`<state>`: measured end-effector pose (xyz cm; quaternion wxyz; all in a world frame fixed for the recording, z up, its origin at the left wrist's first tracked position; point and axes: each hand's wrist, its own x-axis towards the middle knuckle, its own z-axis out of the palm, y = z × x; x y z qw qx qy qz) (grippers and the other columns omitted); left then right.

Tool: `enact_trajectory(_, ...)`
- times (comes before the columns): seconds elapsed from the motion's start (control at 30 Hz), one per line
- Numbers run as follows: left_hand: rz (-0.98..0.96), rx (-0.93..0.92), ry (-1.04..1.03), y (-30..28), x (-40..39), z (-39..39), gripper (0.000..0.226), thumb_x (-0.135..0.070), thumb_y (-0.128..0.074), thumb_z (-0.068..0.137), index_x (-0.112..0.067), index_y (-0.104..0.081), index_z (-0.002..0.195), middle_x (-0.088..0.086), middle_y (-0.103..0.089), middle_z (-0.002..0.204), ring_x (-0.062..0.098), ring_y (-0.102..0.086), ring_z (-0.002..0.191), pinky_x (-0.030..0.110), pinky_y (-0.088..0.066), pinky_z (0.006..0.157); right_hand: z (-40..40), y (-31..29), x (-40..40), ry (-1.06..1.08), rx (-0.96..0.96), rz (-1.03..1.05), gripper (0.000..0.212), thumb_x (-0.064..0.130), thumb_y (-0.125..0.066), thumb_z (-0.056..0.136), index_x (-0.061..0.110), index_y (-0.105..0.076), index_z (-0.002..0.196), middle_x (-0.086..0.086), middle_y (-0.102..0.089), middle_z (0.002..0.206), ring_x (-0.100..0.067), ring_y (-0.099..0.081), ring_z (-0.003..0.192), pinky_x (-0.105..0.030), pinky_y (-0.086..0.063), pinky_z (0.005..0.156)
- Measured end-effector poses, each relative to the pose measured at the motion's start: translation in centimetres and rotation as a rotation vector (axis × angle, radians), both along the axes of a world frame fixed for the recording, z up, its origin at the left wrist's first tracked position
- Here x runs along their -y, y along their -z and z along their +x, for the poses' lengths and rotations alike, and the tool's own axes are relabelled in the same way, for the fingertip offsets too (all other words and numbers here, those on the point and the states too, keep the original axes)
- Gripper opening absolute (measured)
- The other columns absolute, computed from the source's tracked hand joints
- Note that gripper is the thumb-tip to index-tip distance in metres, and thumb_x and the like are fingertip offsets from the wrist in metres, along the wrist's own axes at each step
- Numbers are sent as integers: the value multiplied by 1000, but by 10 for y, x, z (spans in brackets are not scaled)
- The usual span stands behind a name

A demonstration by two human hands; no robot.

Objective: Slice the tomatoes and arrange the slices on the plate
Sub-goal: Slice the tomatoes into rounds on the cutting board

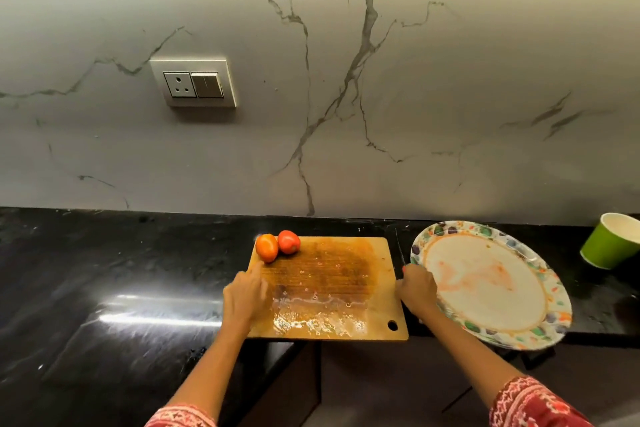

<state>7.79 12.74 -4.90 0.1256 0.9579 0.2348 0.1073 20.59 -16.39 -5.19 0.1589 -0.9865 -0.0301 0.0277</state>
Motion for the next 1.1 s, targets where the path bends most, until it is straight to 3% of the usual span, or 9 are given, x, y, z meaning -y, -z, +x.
enact_trajectory(0.17, -67, 227, 98, -13, -16, 36, 17, -19, -49, 93, -12, -58, 106, 11, -63, 93, 24, -58, 80, 30, -43, 65, 10, -12, -24, 56, 50, 280, 17, 23, -57, 88, 11, -50, 79, -4, -53, 72, -24, -55, 70, -33, -42, 58)
enact_trajectory(0.23, -84, 244, 214, -9, -24, 55, 31, -19, -60, 87, -11, -58, 118, 12, -64, 109, 27, -59, 101, 39, -46, 89, 12, -10, -37, 11, 6, 383, 21, 31, -55, 91, 14, -52, 78, 0, -53, 65, -22, -55, 65, -31, -42, 57)
enact_trajectory(0.3, -101, 102, 250, -7, -32, 70, 53, -29, -64, 85, -14, -47, 133, 9, -54, 129, 28, -45, 125, 52, -22, 110, 12, -7, -47, -29, -62, 450, 27, 37, -51, 93, 19, -50, 73, 2, -52, 62, -19, -54, 61, -29, -38, 53)
enact_trajectory(0.43, 25, -198, 317, -10, -43, 96, 78, -50, -62, 81, -23, -25, 145, 1, -33, 147, 24, -19, 141, 62, 3, 110, 11, -4, -67, 18, -115, 673, 29, 29, -48, 96, 18, -46, 69, 3, -46, 61, -13, -43, 58, -29, -33, 55)
enact_trajectory(0.63, 93, -241, 466, -12, -39, 120, 64, -41, -66, 81, -27, -38, 136, -3, -45, 139, 18, -34, 134, 55, 17, 109, 9, -1, -79, -62, -204, 814, 8, 17, -43, 99, 12, -47, 95, -1, -56, 67, -9, -51, 54, -19, -42, 49)
enact_trajectory(0.77, 9, -247, 511, -22, -27, 127, 64, -32, -68, 81, -21, -35, 136, 3, -48, 135, 23, -37, 132, 45, 6, 115, 11, 6, -83, -68, -48, 712, 8, 19, -43, 99, 15, -50, 99, 0, -55, 69, -12, -52, 59, -28, -44, 56)
enact_trajectory(0.83, -158, -216, 520, -25, -19, 128, 64, -31, -69, 81, -20, -33, 133, 6, -48, 133, 25, -41, 128, 41, -17, 115, 13, 5, -85, -81, -23, 731, 9, 20, -43, 99, 17, -52, 100, 0, -54, 70, -13, -53, 60, -28, -44, 57)
enact_trajectory(0.93, -404, -176, 525, -28, -7, 123, 57, -38, -67, 82, -23, -35, 126, 6, -48, 130, 19, -48, 114, 29, -46, 93, 14, -1, -87, -80, -17, 787, 14, 19, -43, 99, 23, -53, 91, 2, -54, 67, -10, -52, 59, -22, -43, 54)
enact_trajectory(1.1, -499, -140, 562, -28, 14, 100, 50, -42, -55, 89, -21, -36, 130, 2, -46, 132, 11, -47, 111, 22, -42, 89, 5, -5, -82, -103, -29, 840, 21, 17, -42, 100, 20, -55, 82, 4, -52, 63, -3, -49, 52, -16, -40, 50)
